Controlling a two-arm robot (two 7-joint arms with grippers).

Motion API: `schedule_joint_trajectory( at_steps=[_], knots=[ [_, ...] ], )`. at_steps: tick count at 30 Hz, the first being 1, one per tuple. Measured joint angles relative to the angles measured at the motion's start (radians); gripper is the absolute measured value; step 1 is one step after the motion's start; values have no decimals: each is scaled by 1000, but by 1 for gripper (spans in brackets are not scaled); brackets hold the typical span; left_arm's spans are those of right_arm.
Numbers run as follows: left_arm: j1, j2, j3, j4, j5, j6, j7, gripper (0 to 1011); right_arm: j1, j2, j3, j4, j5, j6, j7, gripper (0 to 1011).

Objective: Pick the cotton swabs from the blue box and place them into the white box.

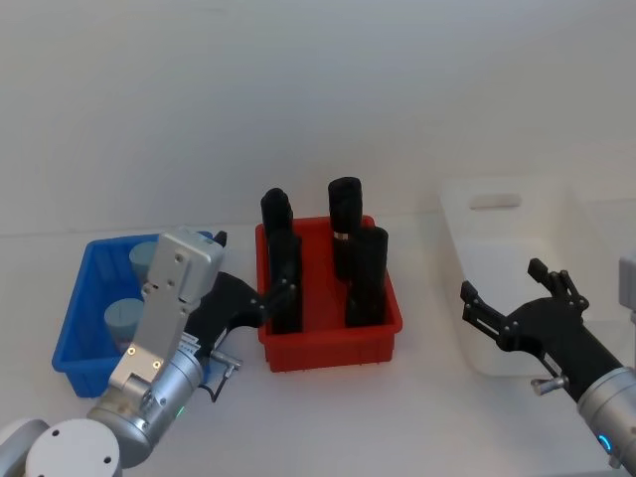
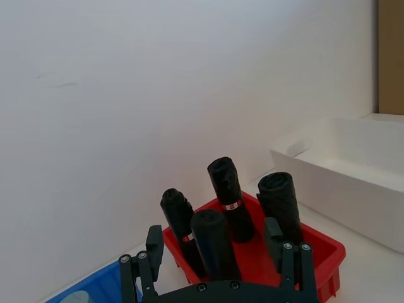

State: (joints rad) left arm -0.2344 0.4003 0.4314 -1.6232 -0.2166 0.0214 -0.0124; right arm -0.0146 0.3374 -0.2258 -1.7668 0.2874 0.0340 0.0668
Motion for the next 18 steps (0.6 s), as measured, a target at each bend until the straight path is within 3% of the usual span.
schedule_joint_trajectory(
  at_steps=[9, 18],
  knots=[
    [-7, 7, -21, 25, -31, 20, -1, 1004, 0, 0, 0, 0, 0, 0, 0, 1001],
    [-25, 11, -53, 81, -96, 43, 2, 1004, 0, 0, 0, 0, 0, 0, 0, 1001]
  ],
)
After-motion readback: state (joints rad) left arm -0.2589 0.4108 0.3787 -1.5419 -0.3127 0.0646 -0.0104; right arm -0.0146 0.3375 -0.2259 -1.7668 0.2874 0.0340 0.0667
